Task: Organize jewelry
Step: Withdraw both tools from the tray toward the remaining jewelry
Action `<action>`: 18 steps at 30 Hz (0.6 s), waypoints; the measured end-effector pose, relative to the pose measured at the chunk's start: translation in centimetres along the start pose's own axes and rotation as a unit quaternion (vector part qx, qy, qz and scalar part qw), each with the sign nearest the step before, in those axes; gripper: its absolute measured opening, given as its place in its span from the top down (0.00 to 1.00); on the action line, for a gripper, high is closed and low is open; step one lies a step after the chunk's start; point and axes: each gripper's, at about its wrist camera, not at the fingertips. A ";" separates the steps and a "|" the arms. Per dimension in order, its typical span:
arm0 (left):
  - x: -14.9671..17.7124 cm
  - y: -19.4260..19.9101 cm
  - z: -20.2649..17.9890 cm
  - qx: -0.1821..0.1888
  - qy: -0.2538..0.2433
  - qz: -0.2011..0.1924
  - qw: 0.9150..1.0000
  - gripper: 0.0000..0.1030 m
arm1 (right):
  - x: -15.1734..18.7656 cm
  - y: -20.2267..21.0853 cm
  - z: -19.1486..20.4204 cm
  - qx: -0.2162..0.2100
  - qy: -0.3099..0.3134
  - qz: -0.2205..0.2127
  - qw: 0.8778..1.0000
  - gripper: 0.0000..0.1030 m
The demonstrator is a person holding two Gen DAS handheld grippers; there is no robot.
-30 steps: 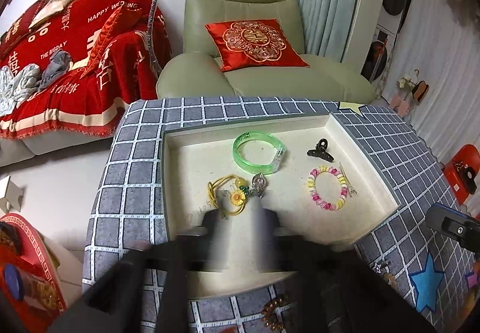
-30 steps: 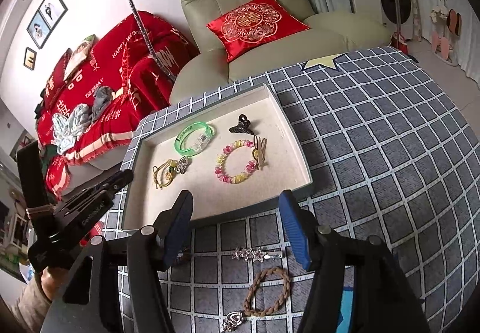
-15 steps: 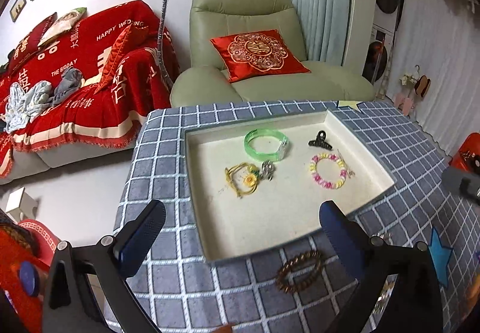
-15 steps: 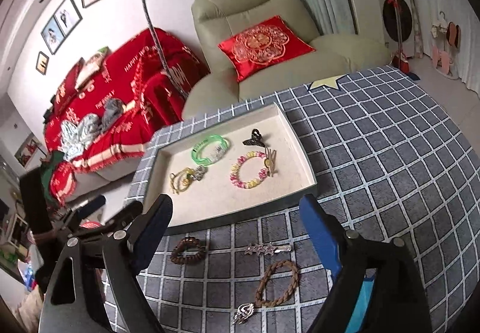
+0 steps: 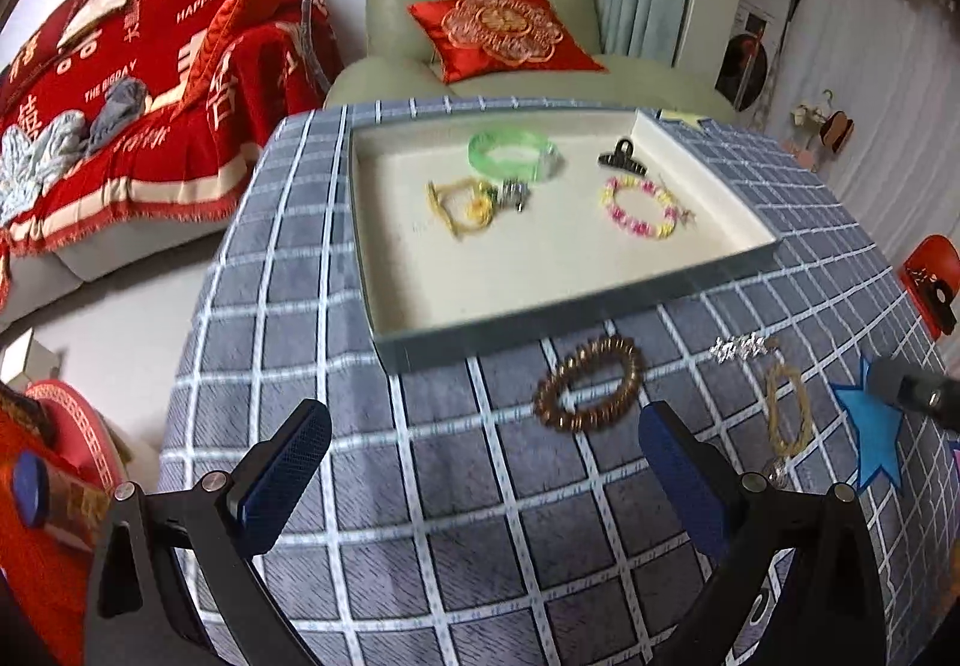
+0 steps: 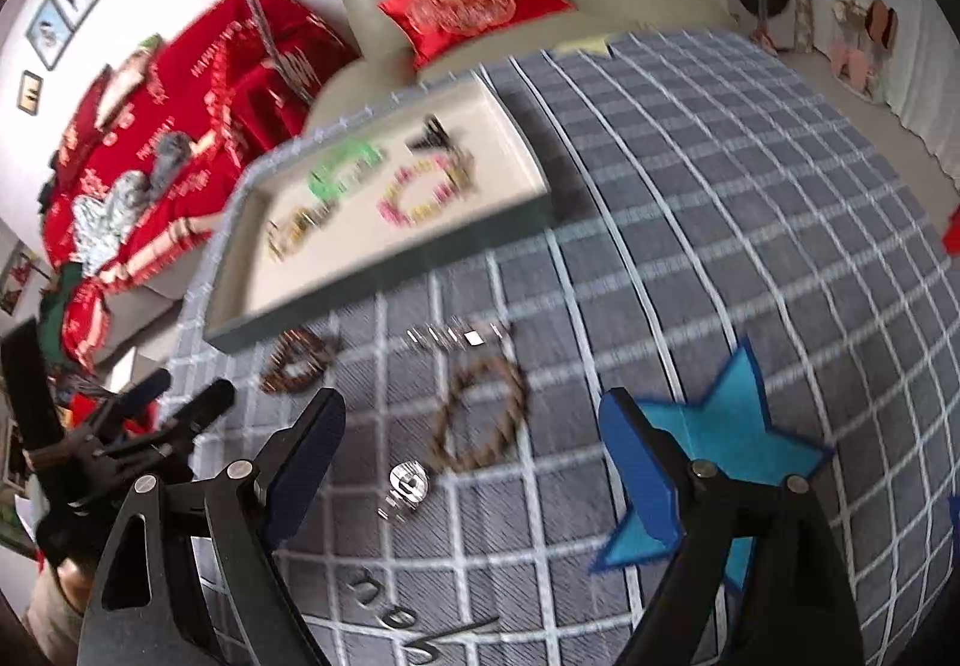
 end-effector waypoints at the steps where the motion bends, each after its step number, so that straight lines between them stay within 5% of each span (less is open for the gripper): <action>1: 0.1 0.0 0.0 0.000 0.003 0.003 1.000 0.00 | 0.3 -0.3 -0.3 0.003 -0.003 0.005 1.000 0.14; 18: -0.1 -3.1 0.6 0.008 0.054 0.043 0.998 0.07 | 0.2 -3.7 -1.7 0.067 0.015 0.023 0.997 0.16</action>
Point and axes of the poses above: each gripper's, at about its wrist camera, not at the fingertips, and y roughly against the way its jaws point, z to its left, x to its underside, and after that the axes turned 7 degrees about -y, right-handed
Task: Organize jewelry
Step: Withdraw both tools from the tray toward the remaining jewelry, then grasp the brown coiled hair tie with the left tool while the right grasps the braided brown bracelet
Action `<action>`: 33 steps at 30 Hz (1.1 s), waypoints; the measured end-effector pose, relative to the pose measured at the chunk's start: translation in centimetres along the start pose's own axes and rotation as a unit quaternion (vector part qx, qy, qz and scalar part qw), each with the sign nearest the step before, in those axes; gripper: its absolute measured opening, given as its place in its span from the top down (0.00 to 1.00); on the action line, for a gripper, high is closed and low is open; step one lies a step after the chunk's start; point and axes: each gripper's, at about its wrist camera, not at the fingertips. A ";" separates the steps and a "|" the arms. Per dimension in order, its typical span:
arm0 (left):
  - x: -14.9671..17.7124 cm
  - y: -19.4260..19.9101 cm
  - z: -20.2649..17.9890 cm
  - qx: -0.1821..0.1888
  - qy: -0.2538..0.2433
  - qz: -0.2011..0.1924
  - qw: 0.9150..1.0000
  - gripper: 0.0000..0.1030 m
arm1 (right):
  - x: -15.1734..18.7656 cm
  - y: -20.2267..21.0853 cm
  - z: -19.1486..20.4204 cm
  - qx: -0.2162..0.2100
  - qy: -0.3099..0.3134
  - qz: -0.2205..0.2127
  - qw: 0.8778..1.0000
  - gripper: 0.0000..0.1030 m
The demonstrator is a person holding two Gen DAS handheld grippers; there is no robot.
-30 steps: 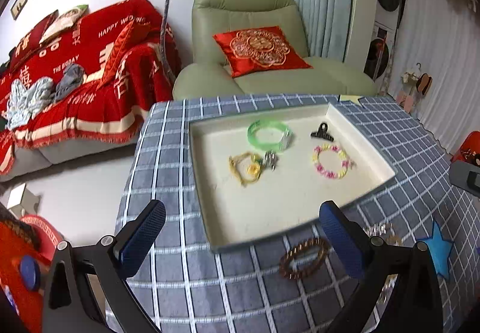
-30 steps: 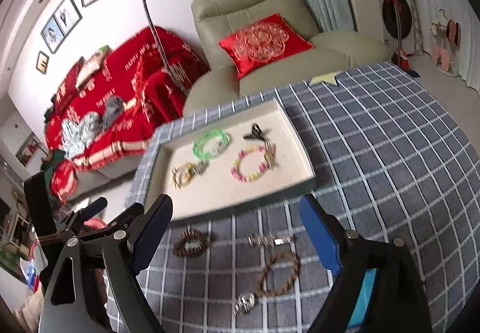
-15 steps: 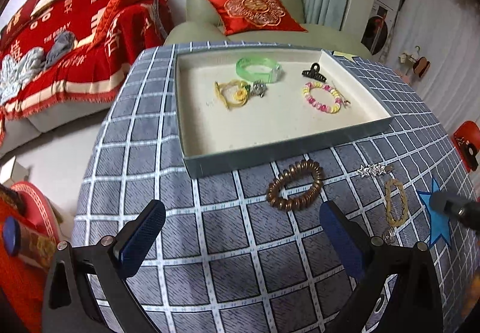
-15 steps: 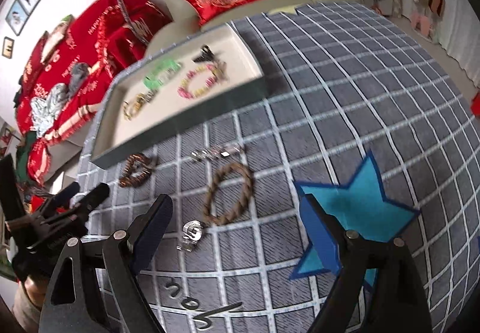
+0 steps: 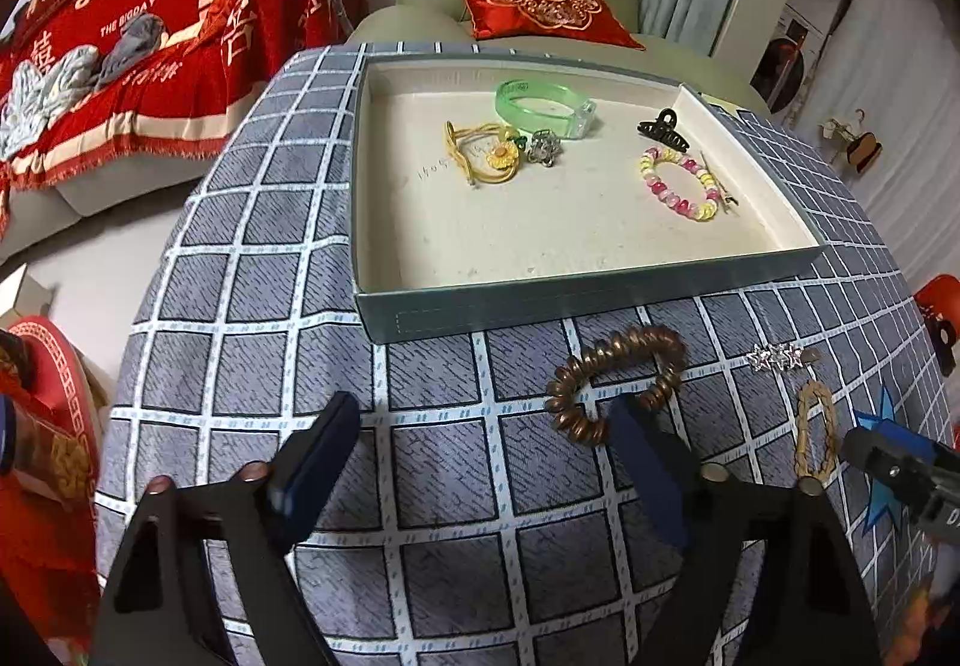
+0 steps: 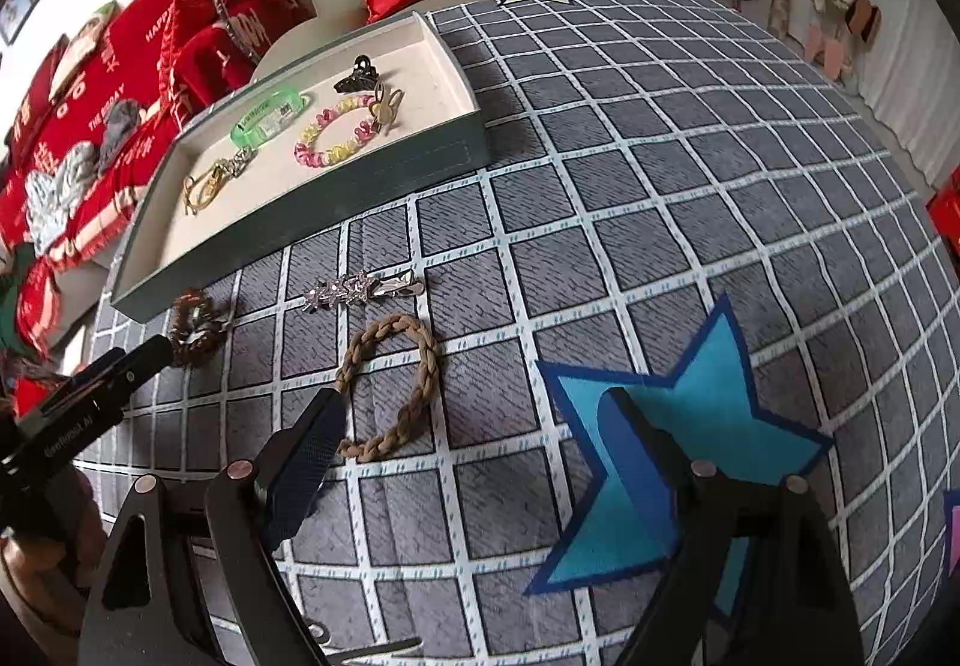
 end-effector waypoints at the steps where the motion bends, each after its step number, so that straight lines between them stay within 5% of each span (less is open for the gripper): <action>1: 0.0 -0.2 0.0 0.001 0.003 0.003 1.000 0.07 | -0.1 -0.2 0.2 0.004 0.005 0.000 1.000 0.19; 11: -0.3 -0.9 -1.6 -0.015 -0.019 0.002 1.000 0.07 | 0.4 -1.2 2.8 0.050 0.097 -0.017 0.994 0.32; 17: -0.2 -0.8 -3.3 -0.028 -0.066 -0.006 0.997 0.31 | 0.9 -1.0 3.5 0.041 0.117 -0.018 0.992 0.45; 21: -0.1 -0.5 -4.2 -0.013 -0.092 -0.009 0.996 0.73 | 1.1 -0.8 4.1 0.035 0.128 -0.016 0.991 0.73; 23: 0.0 -0.3 -4.7 -0.005 -0.102 -0.008 0.995 0.73 | 1.2 -0.7 4.4 0.036 0.129 -0.016 0.991 0.93; 33: 0.2 1.5 -3.3 0.057 -0.054 -0.019 0.997 0.73 | 1.0 1.4 2.8 0.002 0.088 -0.033 0.996 0.93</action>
Point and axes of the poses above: each gripper's, at about its wrist camera, not at the fingertips, and y roughly against the way its jaws point, z to its left, x to its underside, and after that the axes turned 7 degrees about -y, right-handed
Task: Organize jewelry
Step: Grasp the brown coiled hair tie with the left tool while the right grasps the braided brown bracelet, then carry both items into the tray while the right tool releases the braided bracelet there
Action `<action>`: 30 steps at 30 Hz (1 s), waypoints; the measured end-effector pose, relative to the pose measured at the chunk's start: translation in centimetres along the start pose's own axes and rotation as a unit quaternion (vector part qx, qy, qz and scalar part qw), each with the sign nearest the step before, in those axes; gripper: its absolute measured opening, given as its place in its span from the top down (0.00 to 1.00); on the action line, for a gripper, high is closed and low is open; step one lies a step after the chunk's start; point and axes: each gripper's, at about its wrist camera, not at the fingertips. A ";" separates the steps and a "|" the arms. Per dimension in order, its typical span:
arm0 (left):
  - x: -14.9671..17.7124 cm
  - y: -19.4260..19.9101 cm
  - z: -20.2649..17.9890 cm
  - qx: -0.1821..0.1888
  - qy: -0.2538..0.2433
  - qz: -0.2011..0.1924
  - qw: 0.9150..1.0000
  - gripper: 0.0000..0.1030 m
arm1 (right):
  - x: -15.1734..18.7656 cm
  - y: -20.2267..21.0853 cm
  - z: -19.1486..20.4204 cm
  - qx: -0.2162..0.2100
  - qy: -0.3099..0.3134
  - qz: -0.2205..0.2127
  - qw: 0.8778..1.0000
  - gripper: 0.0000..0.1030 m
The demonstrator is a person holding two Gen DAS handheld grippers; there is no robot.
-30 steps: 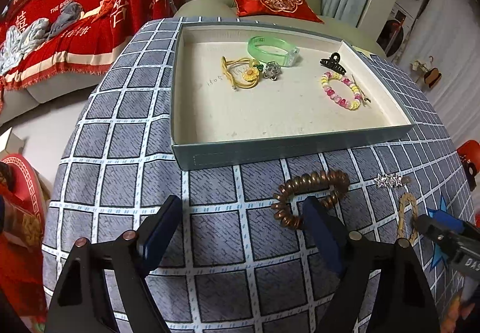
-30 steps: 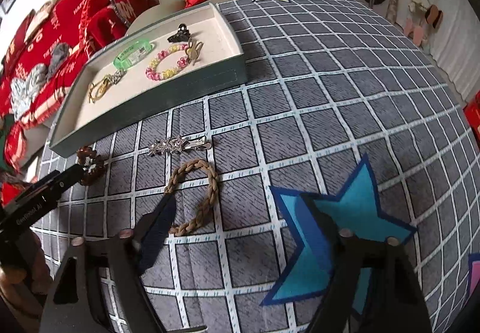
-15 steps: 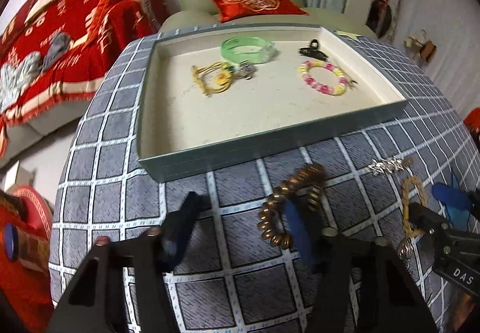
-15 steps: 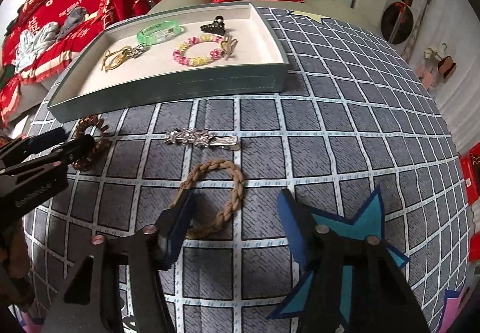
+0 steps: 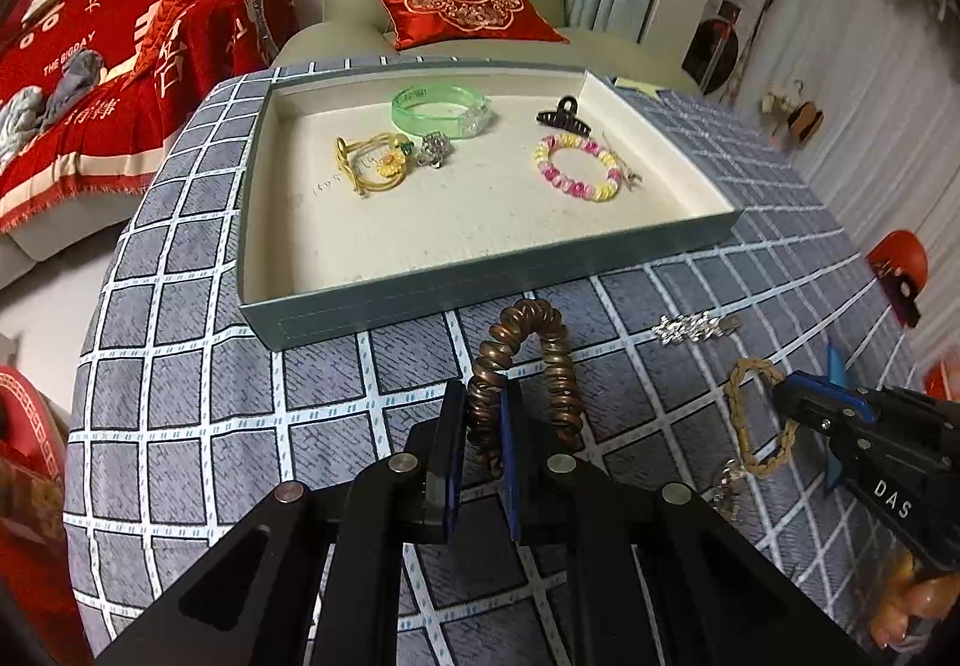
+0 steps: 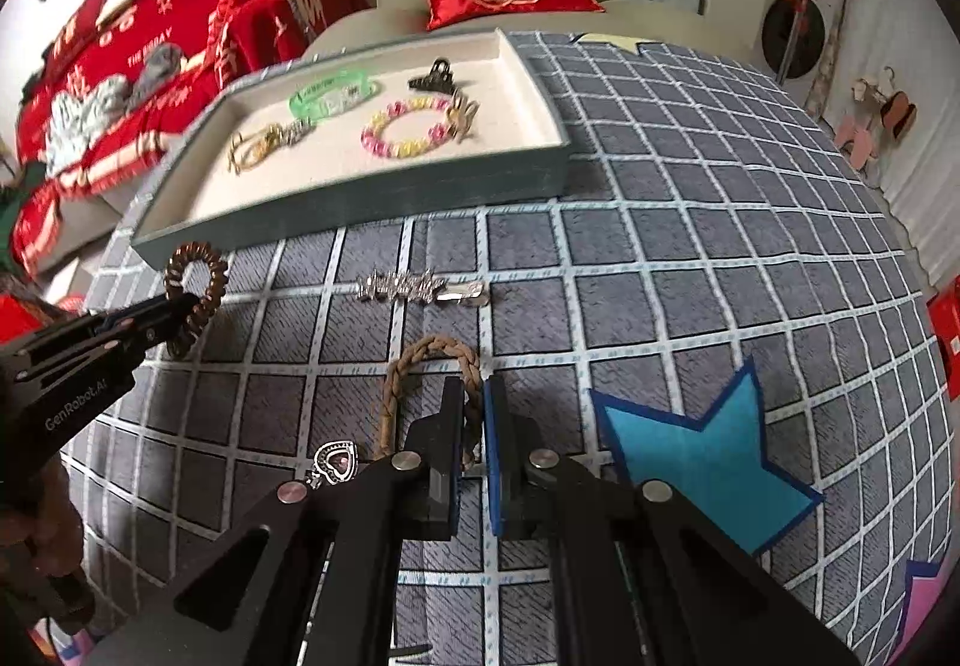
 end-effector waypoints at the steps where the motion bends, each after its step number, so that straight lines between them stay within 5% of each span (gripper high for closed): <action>1: 0.0 0.4 0.0 0.003 0.002 -0.004 1.000 0.73 | -0.1 0.3 -0.1 -0.001 -0.002 -0.003 1.000 0.93; 19: -3.0 5.4 2.6 0.016 0.012 -0.065 0.998 0.73 | -4.7 5.5 1.5 -0.046 -0.005 -0.064 0.997 0.93; 30: -7.5 4.3 4.8 0.010 0.013 -0.068 0.998 0.73 | -10.3 4.0 3.4 -0.073 0.002 -0.067 0.995 0.93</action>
Point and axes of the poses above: each gripper's, at about its wrist camera, not at the fingertips, and y roughly against the way its jaws point, z to its left, x to its underside, and after that the axes turned 7 degrees about -y, right-handed
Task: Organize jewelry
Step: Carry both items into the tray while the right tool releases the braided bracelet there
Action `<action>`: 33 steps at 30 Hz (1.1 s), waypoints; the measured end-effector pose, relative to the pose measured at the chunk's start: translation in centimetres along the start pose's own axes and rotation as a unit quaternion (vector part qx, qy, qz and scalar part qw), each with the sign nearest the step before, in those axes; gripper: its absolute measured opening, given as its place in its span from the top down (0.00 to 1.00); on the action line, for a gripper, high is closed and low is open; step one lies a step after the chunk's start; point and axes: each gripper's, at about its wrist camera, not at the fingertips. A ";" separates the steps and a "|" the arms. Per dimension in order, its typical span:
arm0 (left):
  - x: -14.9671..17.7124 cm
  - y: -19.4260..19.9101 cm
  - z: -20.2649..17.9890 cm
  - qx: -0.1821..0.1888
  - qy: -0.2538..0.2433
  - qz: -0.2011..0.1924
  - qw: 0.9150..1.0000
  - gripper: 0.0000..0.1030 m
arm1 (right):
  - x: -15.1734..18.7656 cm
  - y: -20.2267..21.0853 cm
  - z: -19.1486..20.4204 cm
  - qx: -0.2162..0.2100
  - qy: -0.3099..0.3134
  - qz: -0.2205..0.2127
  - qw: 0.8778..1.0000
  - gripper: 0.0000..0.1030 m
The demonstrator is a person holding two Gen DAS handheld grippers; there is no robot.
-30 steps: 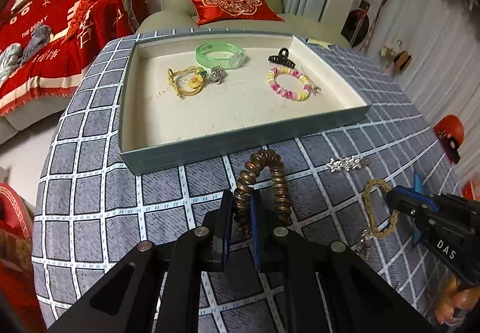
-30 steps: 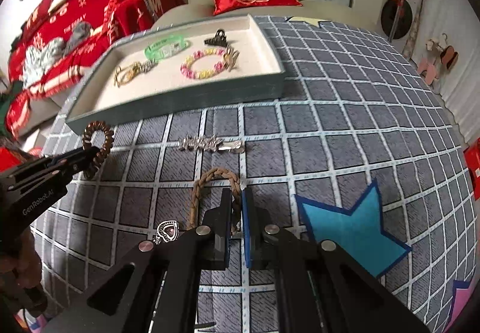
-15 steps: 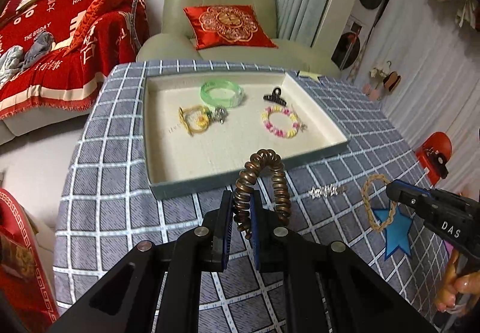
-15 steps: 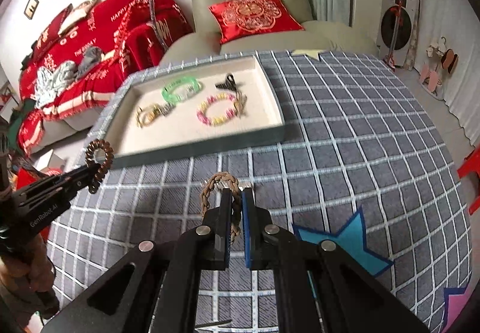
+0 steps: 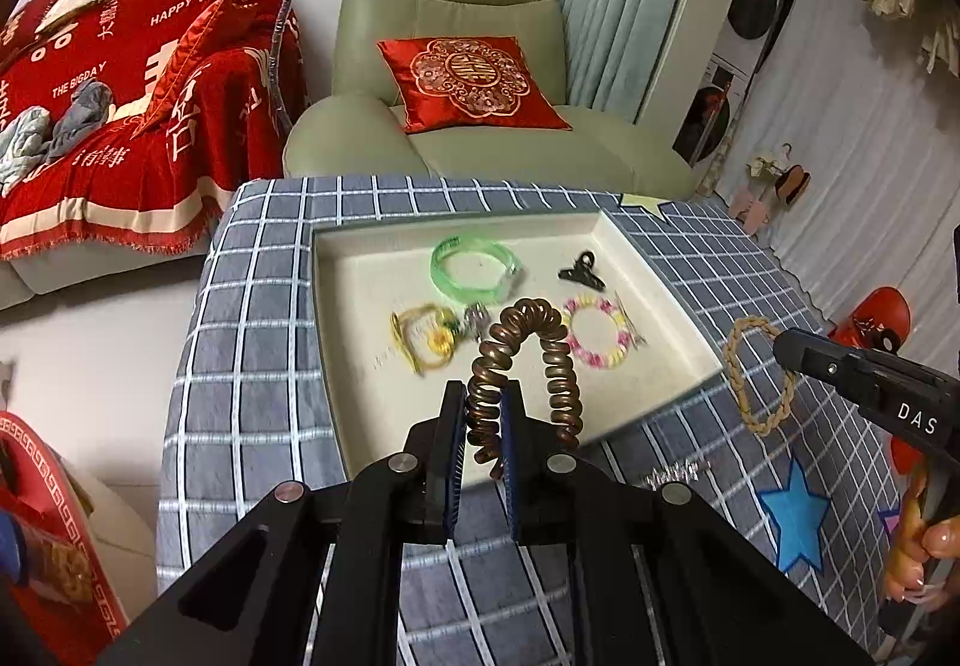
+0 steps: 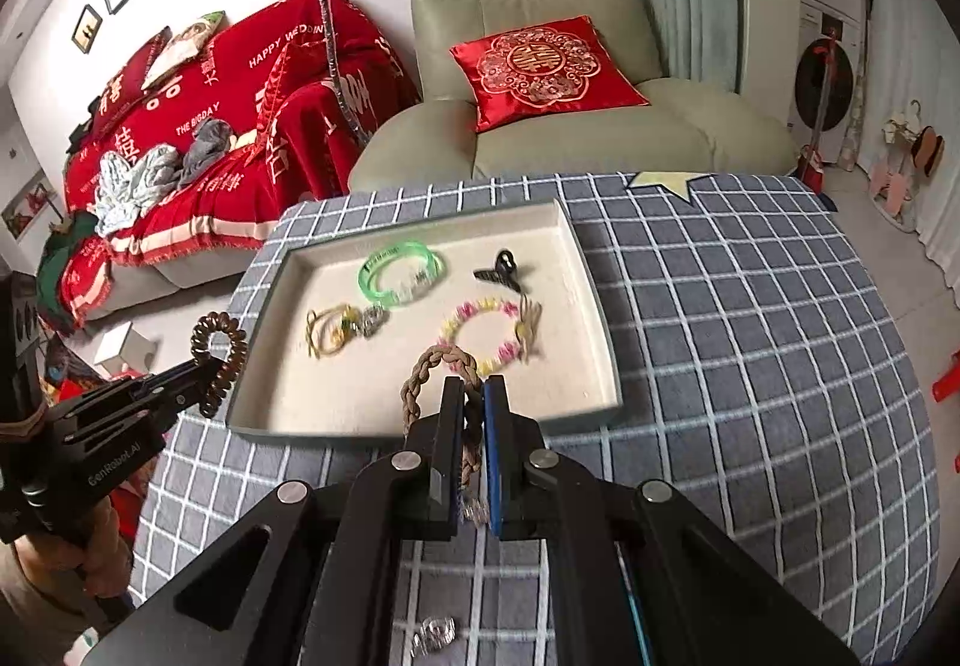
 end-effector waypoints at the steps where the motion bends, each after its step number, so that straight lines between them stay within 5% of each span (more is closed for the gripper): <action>1: -0.5 -0.4 0.2 0.001 0.002 0.002 1.000 0.73 | -0.4 -0.4 0.0 -0.001 -0.001 0.001 1.000 0.93; 13: -3.1 -7.0 2.2 -0.038 0.023 0.046 0.998 0.73 | -4.7 -8.2 0.3 -0.004 -0.013 0.034 0.999 0.93; 33: -2.3 -12.2 0.0 -0.077 -0.038 0.087 0.993 0.73 | -3.1 -14.4 -1.4 0.013 -0.035 0.075 0.996 0.93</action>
Point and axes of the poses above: each gripper's, at about its wrist camera, not at the fingertips, and y roughly against the way its jaws point, z to its left, x to its underside, and after that the axes turned 7 degrees about -y, right-handed
